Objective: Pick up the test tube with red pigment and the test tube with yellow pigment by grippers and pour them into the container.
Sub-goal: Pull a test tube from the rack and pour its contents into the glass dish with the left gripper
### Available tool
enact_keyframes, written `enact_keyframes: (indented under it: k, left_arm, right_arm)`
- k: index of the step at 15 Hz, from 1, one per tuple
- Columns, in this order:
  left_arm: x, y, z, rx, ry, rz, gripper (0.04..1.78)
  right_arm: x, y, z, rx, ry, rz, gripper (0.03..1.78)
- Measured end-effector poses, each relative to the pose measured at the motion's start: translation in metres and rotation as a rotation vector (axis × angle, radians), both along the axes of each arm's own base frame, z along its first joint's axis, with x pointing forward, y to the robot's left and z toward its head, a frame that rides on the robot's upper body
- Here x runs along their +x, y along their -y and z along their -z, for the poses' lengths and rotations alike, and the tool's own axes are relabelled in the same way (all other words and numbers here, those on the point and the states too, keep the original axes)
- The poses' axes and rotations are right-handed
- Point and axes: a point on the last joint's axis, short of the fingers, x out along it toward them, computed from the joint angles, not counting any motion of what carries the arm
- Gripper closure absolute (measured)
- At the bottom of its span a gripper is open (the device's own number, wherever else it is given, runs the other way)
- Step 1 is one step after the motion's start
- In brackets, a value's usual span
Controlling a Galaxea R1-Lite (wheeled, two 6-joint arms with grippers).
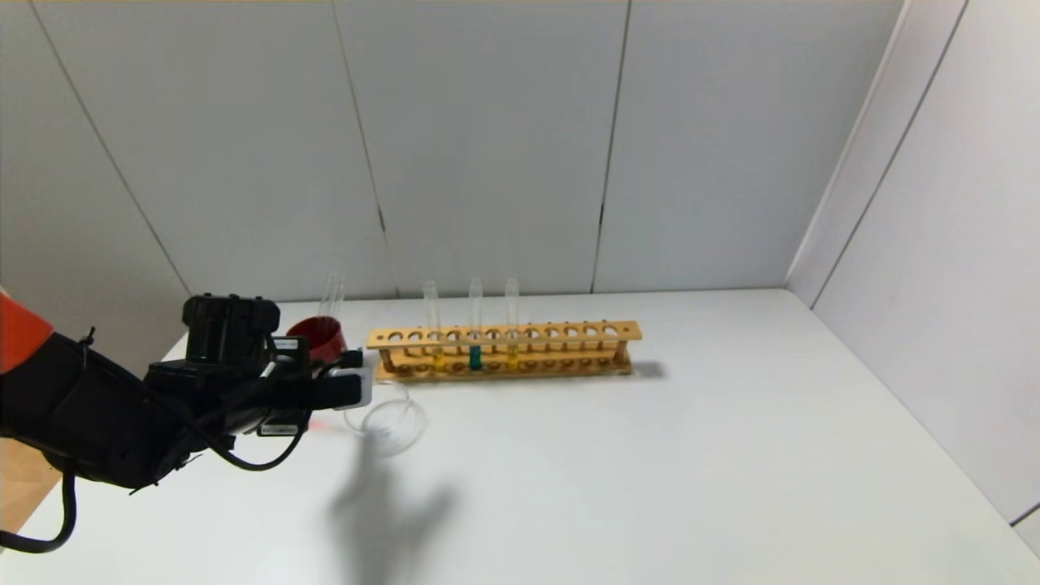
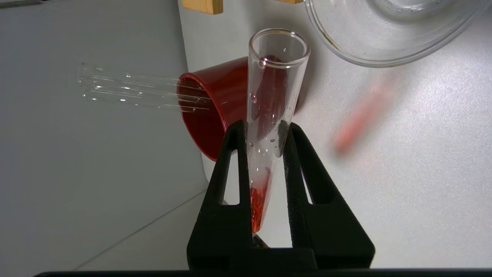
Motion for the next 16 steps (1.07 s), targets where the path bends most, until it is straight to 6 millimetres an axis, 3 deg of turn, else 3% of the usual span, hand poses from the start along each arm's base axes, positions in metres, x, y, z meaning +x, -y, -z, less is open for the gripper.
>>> enact_keyframes:
  k: [16]
  left_arm:
    - [0.009, 0.0037, 0.0069, 0.142, -0.009, 0.005, 1.51]
  right_arm:
    - [0.0, 0.0, 0.0, 0.0, 0.0, 0.0, 0.06]
